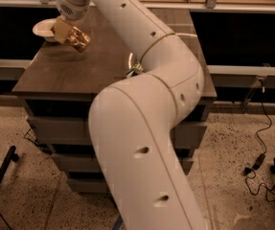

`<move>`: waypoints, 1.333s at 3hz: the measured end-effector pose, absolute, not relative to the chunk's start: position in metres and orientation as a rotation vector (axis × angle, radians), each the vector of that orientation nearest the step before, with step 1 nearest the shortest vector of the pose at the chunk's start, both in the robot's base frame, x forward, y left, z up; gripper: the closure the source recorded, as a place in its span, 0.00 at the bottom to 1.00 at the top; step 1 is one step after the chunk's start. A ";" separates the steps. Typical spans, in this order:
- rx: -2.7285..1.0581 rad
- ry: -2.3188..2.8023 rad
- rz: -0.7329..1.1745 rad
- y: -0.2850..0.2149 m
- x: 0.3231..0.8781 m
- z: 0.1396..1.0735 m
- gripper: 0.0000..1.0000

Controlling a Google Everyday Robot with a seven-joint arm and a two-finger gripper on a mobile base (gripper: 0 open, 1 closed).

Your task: Knock orange can over

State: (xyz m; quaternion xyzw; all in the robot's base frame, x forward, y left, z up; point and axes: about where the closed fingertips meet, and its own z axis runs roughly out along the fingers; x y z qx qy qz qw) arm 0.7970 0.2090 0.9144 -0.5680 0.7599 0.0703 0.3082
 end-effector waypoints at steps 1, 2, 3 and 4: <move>-1.579 2.173 -0.057 0.154 0.798 0.897 0.51; -1.681 2.295 -0.286 0.099 0.790 0.890 0.27; -1.672 2.304 -0.329 0.088 0.794 0.893 0.04; -1.660 2.274 -0.331 0.094 0.804 0.887 0.00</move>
Offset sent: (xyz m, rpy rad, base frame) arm -0.0470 -0.2223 0.0181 -0.9475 0.4487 -0.1223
